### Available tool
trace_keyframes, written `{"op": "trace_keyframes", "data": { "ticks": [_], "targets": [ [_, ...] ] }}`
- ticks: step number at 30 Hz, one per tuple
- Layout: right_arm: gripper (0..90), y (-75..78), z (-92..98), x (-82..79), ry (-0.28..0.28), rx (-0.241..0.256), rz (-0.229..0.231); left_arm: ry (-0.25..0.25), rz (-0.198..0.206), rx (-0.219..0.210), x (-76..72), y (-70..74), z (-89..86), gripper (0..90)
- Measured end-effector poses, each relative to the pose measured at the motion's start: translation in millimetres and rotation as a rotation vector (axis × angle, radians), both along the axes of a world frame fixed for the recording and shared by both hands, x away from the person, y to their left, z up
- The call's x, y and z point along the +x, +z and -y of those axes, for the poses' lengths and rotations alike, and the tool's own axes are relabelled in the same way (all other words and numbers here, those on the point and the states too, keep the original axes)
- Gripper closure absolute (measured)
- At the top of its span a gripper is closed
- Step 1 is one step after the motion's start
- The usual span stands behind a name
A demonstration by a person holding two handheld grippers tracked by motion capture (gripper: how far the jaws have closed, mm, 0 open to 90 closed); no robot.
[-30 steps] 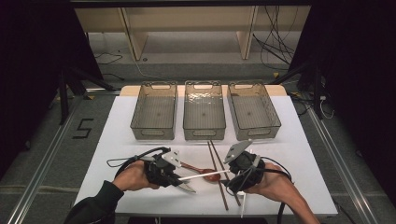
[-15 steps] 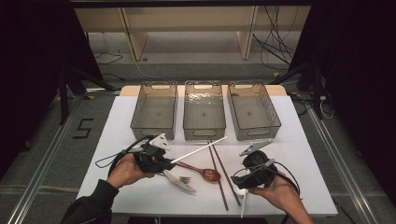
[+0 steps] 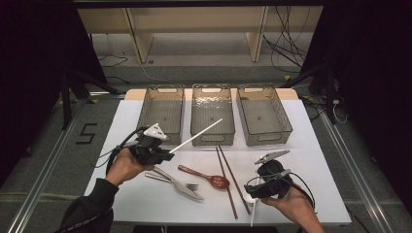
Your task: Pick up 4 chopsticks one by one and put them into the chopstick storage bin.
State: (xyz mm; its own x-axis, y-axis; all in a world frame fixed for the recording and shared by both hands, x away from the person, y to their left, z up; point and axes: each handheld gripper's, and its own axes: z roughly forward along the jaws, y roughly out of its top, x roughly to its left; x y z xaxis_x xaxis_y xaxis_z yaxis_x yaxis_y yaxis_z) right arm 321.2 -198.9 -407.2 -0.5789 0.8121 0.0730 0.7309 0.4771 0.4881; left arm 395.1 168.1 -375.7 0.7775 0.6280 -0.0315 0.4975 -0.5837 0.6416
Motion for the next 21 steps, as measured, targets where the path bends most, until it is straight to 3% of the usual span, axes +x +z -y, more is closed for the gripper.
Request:
{"op": "trace_keyframes", "data": {
  "ticks": [10,21],
  "targets": [
    [28.5,-1.9,0.2,-1.6,0.008,0.000,-0.002,0.149,0.020,-0.033,33.1,1.7,-32.4,82.9],
    [28.5,-3.1,-1.3,-2.3,0.015,0.000,-0.006,0.274,0.022,-0.038,67.7,-2.3,-51.6,82.8]
  ]
}}
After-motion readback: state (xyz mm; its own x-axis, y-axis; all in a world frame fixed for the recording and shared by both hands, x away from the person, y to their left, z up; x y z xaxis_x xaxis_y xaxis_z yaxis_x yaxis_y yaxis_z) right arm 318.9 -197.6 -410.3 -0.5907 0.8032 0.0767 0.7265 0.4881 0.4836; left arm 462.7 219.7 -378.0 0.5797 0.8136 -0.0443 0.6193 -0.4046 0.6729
